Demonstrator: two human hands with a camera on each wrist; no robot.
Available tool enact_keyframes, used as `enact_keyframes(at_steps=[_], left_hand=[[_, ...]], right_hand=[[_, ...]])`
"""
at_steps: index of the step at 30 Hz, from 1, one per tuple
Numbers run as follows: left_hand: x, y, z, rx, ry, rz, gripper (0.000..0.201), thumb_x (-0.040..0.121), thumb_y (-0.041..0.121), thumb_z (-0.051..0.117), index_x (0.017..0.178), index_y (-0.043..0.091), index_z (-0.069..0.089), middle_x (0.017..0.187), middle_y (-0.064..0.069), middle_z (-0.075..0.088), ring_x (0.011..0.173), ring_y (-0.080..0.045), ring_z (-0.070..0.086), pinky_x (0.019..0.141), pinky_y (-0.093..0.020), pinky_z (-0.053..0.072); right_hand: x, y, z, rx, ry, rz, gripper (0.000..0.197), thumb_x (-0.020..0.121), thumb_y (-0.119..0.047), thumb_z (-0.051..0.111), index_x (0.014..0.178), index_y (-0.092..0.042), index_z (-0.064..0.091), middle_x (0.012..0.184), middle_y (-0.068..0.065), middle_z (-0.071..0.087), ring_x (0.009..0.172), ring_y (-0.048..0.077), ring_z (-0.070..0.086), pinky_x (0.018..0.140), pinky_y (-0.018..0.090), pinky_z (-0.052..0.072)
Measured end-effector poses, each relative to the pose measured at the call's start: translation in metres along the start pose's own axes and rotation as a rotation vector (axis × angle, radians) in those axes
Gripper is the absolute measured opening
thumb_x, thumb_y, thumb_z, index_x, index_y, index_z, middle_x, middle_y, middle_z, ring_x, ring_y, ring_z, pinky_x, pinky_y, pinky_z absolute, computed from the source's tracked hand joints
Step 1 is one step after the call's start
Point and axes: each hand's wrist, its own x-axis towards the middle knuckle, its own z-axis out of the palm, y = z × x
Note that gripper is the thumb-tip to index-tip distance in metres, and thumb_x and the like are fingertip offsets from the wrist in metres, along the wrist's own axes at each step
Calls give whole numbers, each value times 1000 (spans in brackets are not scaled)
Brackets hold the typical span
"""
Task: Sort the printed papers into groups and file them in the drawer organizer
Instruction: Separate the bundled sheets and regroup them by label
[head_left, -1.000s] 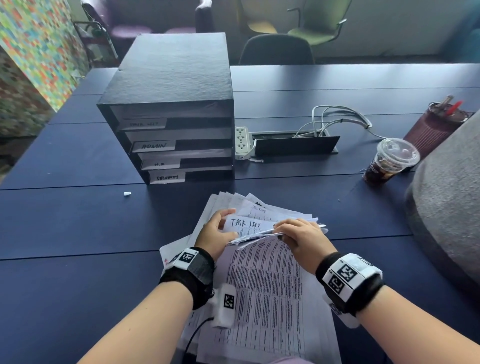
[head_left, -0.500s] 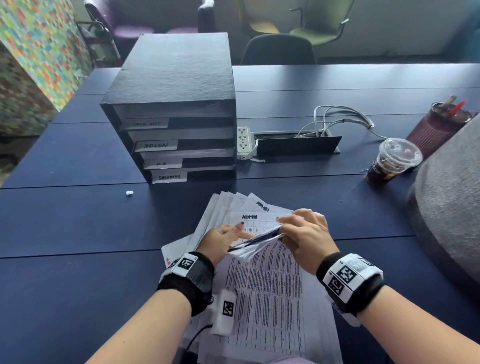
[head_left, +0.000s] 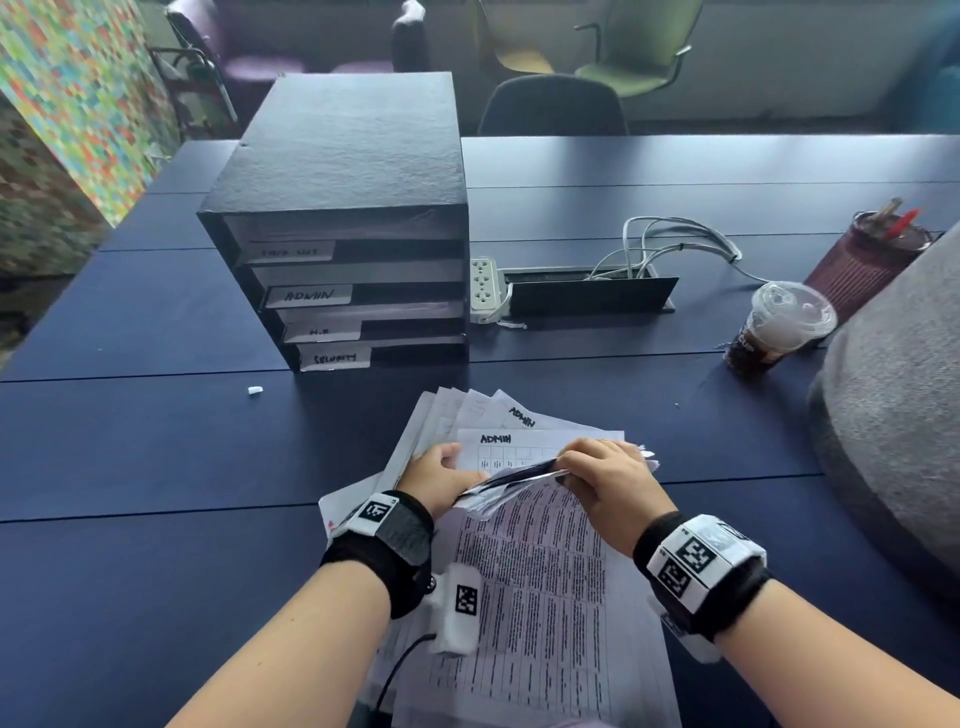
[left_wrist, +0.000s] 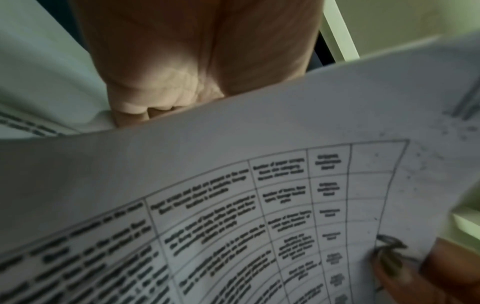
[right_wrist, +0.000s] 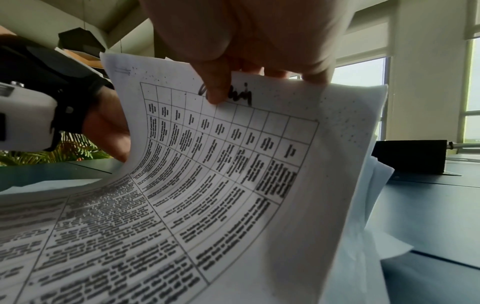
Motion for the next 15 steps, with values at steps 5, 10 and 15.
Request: enact_keyframes(at_steps=[5, 10, 15], left_hand=[[-2, 3, 5, -42, 88, 51, 77, 74, 29, 79, 137, 13, 39, 138, -1, 43, 126, -15, 44, 105, -27, 34], [4, 3, 1, -77, 57, 80, 77, 72, 27, 81, 136, 15, 39, 132, -3, 48, 114, -14, 49, 96, -26, 41], [11, 5, 3, 31, 72, 148, 50, 74, 28, 78, 121, 21, 62, 118, 3, 49, 108, -16, 50, 99, -29, 42]], right_hand=[[-4, 4, 1, 4, 4, 37, 10, 77, -16, 57, 80, -23, 63, 84, -10, 62, 76, 20, 61, 76, 32, 34], [-5, 5, 2, 6, 17, 39, 10, 77, -16, 57, 80, -25, 61, 83, -11, 62, 76, 19, 60, 75, 31, 33], [-4, 8, 4, 20, 29, 49, 11, 77, -16, 58, 80, -27, 59, 84, -12, 61, 78, 15, 56, 75, 31, 33]])
